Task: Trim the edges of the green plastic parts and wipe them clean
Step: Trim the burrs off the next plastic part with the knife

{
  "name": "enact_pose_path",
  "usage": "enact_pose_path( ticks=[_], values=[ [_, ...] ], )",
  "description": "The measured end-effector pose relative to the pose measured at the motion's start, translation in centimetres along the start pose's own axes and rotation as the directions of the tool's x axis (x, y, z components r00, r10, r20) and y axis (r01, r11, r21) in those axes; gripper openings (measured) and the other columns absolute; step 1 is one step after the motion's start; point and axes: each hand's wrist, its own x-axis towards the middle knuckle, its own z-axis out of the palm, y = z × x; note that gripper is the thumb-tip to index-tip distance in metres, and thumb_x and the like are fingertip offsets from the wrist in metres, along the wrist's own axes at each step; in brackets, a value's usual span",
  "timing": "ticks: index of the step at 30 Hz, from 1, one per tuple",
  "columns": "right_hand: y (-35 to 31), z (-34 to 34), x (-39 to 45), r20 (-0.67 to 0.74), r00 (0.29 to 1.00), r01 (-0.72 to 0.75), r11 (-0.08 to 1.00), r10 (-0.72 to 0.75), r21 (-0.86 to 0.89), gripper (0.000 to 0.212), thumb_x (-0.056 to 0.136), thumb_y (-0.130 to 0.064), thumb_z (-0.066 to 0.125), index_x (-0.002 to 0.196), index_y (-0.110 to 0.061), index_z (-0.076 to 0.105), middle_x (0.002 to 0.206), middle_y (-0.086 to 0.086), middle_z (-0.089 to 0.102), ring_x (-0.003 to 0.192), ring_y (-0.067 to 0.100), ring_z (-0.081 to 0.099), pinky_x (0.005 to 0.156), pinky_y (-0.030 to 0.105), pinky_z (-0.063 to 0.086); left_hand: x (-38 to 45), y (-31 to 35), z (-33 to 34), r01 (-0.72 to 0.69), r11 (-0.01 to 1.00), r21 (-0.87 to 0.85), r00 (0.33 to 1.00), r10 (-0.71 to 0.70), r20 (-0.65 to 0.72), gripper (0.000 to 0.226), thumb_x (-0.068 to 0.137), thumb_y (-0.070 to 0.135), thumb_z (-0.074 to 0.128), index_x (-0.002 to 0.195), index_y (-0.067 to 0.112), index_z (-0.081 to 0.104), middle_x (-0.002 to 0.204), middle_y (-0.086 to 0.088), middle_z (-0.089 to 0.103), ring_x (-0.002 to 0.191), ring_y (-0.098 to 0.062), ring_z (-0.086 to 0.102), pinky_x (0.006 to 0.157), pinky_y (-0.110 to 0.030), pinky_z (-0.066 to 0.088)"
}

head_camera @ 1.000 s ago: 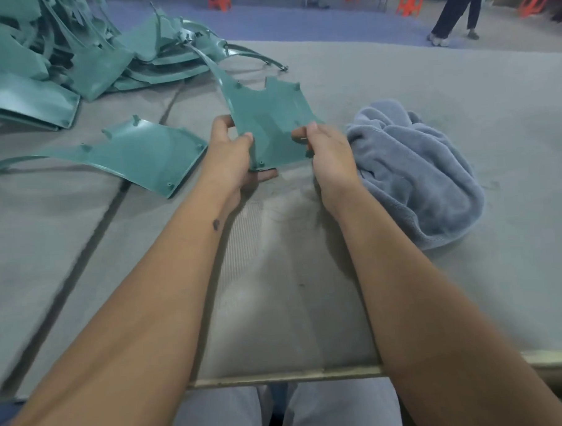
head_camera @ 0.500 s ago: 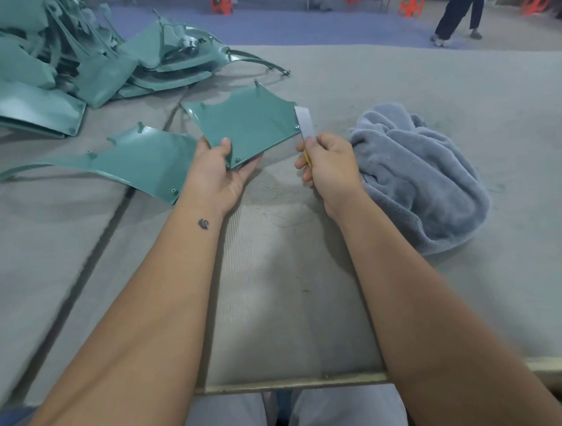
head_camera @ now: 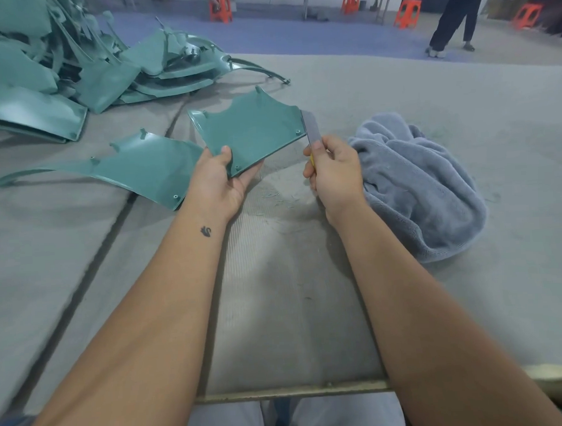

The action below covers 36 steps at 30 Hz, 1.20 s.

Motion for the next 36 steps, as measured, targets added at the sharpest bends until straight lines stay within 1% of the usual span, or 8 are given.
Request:
enact_pose_path(
  ticks=[16, 18, 21, 23, 26, 29, 33, 36],
  values=[
    [0.3, 0.0, 0.0, 0.075, 0.997, 0.007, 1.0, -0.006, -0.018, 0.031, 0.101, -0.015, 0.041, 0.071, -0.016, 0.048, 0.054, 0.003, 0.037, 0.049, 0.013, 0.031, 0.046, 0.027, 0.025, -0.3, 0.2, -0.1, -0.033, 0.998, -0.048, 0.999, 0.033, -0.004, 0.031, 0.105, 0.003, 0.029, 0.127, 0.014, 0.047, 0.109, -0.009, 0.064, 0.098, -0.027, 0.065, 0.068, -0.039, 0.061],
    [0.4, 0.0, 0.0, 0.123, 0.992, 0.024, 0.999, -0.019, -0.038, 0.031, 0.099, -0.012, 0.042, 0.069, -0.017, 0.048, 0.053, 0.001, 0.038, 0.048, 0.012, 0.032, 0.046, 0.025, 0.025, -0.3, 0.1, -0.1, -0.043, 0.998, -0.05, 0.999, 0.043, -0.002, 0.03, 0.105, 0.004, 0.029, 0.127, 0.014, 0.047, 0.105, -0.008, 0.064, 0.094, -0.026, 0.065, 0.066, -0.038, 0.061],
    [0.5, 0.7, -0.7, 0.302, 0.952, 0.129, 0.966, -0.057, -0.224, 0.033, 0.096, -0.011, 0.047, 0.065, -0.019, 0.051, 0.052, -0.002, 0.043, 0.048, 0.011, 0.036, 0.048, 0.024, 0.028, -0.4, -0.1, 0.0, -0.049, 0.998, -0.039, 0.999, 0.049, 0.004, 0.03, 0.105, 0.003, 0.029, 0.128, 0.011, 0.046, 0.104, -0.01, 0.065, 0.089, -0.025, 0.066, 0.063, -0.038, 0.061],
    [0.4, 0.8, -0.8, 0.304, 0.952, 0.096, 0.984, -0.047, -0.15, 0.031, 0.098, -0.014, 0.047, 0.068, -0.018, 0.053, 0.051, -0.001, 0.043, 0.044, 0.01, 0.035, 0.046, 0.023, 0.029, -0.3, 0.0, 0.0, -0.042, 0.997, -0.065, 0.999, 0.042, -0.009, 0.028, 0.104, 0.003, 0.03, 0.126, 0.01, 0.047, 0.103, -0.011, 0.065, 0.087, -0.026, 0.067, 0.062, -0.039, 0.061],
    [-0.3, -0.3, -0.5, 0.198, 0.98, -0.015, 0.988, -0.016, 0.151, 0.027, 0.101, -0.019, 0.044, 0.077, -0.016, 0.057, 0.051, 0.001, 0.049, 0.039, 0.011, 0.037, 0.043, 0.024, 0.027, -0.2, 0.2, -0.2, -0.011, 0.992, -0.126, 1.0, 0.007, -0.029, 0.026, 0.104, 0.004, 0.033, 0.123, 0.012, 0.049, 0.101, -0.01, 0.065, 0.087, -0.028, 0.066, 0.06, -0.04, 0.06],
    [-0.4, -0.7, -0.3, 0.201, 0.98, -0.045, 0.971, -0.003, 0.234, 0.028, 0.102, -0.028, 0.041, 0.081, -0.019, 0.059, 0.049, 0.0, 0.048, 0.039, 0.012, 0.035, 0.041, 0.022, 0.024, 0.0, 0.1, -0.2, 0.019, 0.996, -0.088, 0.999, -0.023, -0.044, 0.024, 0.104, 0.007, 0.037, 0.119, 0.019, 0.051, 0.102, -0.005, 0.065, 0.086, -0.022, 0.063, 0.063, -0.03, 0.056],
    [-0.2, -0.3, 0.1, 0.328, 0.941, -0.127, 0.986, 0.084, 0.111, 0.057, 0.101, -0.05, 0.027, 0.078, -0.018, 0.068, 0.049, -0.002, 0.042, 0.042, 0.01, 0.028, 0.042, 0.024, 0.021, -0.2, 0.1, -0.1, 0.001, 1.0, -0.031, 1.0, 0.0, 0.017, 0.022, 0.104, 0.006, 0.036, 0.113, 0.019, 0.051, 0.105, -0.004, 0.065, 0.088, -0.019, 0.064, 0.064, -0.027, 0.056],
    [-0.1, 0.0, 0.0, 0.361, 0.93, -0.064, 0.998, 0.066, -0.015, 0.052, 0.101, -0.048, 0.032, 0.078, -0.021, 0.069, 0.054, -0.009, 0.042, 0.05, 0.008, 0.032, 0.051, 0.022, 0.026, -0.6, 0.2, 0.0, -0.009, 1.0, -0.005, 0.995, 0.01, 0.097, 0.024, 0.102, -0.002, 0.034, 0.109, 0.013, 0.051, 0.107, -0.011, 0.065, 0.091, -0.024, 0.066, 0.065, -0.033, 0.06]
  ],
)
